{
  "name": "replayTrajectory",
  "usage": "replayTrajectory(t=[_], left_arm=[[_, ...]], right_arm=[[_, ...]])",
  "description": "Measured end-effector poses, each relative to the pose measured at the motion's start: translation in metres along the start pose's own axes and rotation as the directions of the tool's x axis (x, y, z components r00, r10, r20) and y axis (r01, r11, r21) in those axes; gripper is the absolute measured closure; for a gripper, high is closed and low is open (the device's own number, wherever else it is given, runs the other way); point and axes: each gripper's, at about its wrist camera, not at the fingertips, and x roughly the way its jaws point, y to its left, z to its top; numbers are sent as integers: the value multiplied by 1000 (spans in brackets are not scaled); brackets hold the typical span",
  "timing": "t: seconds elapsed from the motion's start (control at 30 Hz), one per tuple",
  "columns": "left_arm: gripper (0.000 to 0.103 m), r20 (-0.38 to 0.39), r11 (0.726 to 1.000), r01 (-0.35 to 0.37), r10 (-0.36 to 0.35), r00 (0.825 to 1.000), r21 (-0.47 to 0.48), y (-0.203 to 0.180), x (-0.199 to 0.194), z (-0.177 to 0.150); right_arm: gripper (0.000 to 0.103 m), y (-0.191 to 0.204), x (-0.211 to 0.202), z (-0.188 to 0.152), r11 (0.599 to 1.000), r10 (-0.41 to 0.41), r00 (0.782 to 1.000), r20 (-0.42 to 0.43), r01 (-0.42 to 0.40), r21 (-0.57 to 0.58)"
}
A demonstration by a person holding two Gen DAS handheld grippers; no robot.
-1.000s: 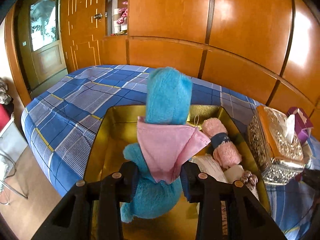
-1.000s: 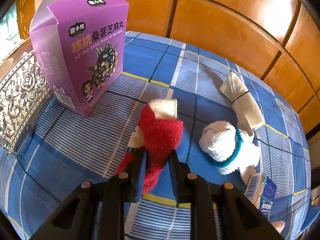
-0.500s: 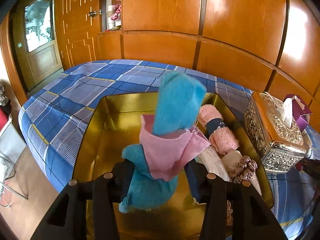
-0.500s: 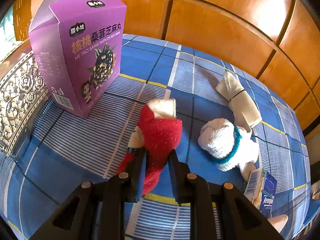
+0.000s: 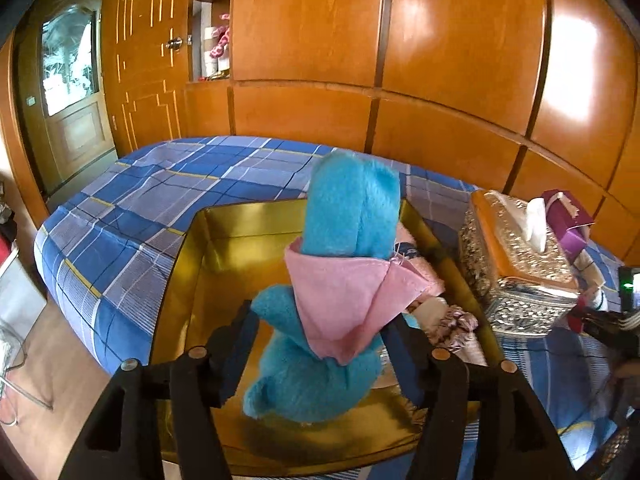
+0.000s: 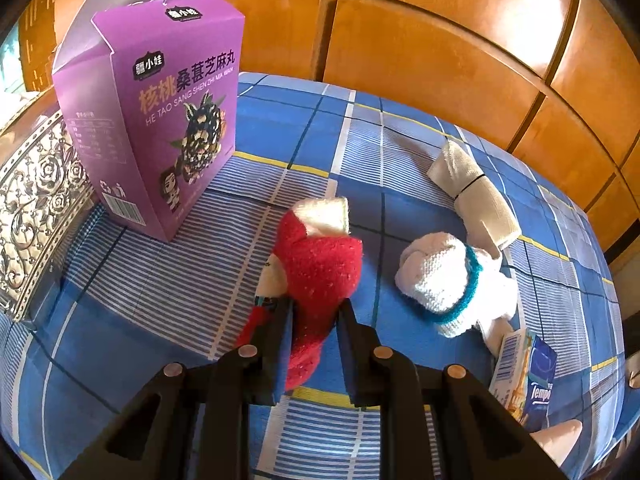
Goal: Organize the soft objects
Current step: 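Lift the blue plush toy with the left tool, lower into the gold tray, open, then lift the red sock toy with the right tool into the gold tray and open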
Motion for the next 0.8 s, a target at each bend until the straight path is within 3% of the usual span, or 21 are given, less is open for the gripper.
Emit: replayTrajectory(t=[0.2, 0.6, 0.8], left_arm=[[34, 45, 999, 20, -21, 999, 34, -11, -16, 3], [33, 32, 996, 53, -55, 998, 74, -27, -20, -2], [27, 15, 994, 66, -68, 998, 89, -32, -19, -5]], right_arm=[[83, 1, -2, -1, 1000, -9, 1000, 5, 9, 9], [86, 4, -3, 0, 999, -22, 1000, -5, 22, 24], [86, -1, -3, 4, 997, -11, 1000, -27, 13, 80]])
